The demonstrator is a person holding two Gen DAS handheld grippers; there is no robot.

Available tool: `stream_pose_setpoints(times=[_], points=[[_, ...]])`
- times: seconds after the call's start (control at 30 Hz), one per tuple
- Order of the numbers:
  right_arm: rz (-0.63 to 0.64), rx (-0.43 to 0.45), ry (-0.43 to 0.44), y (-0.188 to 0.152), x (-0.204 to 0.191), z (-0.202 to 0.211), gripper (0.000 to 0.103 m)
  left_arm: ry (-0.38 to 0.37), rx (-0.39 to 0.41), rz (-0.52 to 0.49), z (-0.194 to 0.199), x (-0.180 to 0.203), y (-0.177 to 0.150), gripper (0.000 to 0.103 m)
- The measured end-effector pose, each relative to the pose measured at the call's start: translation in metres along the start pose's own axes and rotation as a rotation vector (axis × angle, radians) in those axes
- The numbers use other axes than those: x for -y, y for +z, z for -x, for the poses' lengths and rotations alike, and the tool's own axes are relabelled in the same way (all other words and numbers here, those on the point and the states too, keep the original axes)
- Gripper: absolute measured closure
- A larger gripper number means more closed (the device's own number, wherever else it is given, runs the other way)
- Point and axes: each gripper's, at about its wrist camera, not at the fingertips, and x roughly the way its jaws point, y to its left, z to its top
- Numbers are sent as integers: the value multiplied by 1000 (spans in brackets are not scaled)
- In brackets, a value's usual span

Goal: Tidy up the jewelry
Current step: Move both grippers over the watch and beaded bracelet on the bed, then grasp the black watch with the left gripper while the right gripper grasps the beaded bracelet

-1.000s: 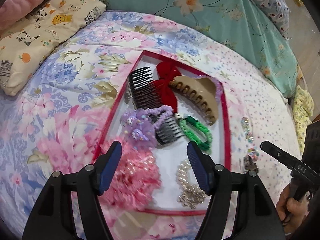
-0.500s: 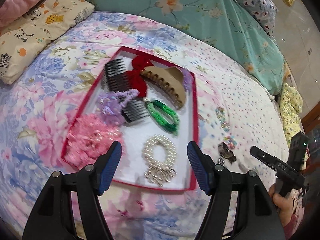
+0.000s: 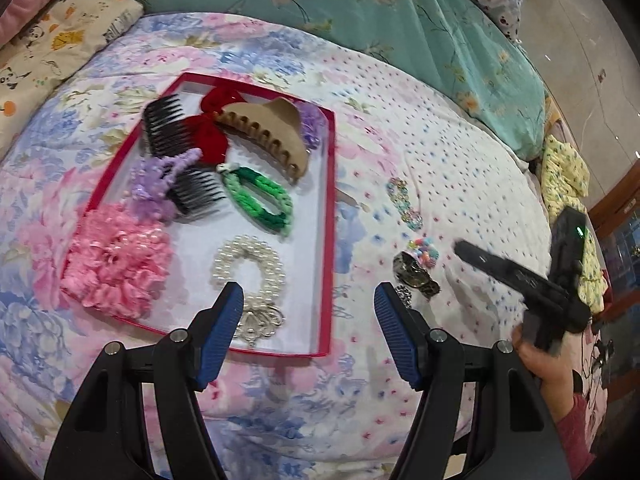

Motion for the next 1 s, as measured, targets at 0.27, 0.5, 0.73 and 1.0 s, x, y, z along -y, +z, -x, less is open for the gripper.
stream_pose_setpoints(times=[0.27, 0.5, 0.73, 1.0], points=[[123, -60, -55, 37, -11, -63, 57, -38, -47, -37, -18, 24, -3, 35], [200, -72, -91, 49, -18, -96, 57, -67, -110, -99, -42, 55, -10, 35], [143, -79, -31, 51, -6, -87, 96, -83, -169, -173, -67, 84, -20, 35], [26, 32, 90, 30, 11, -2, 96, -84, -207, -196, -94, 107, -20, 35]])
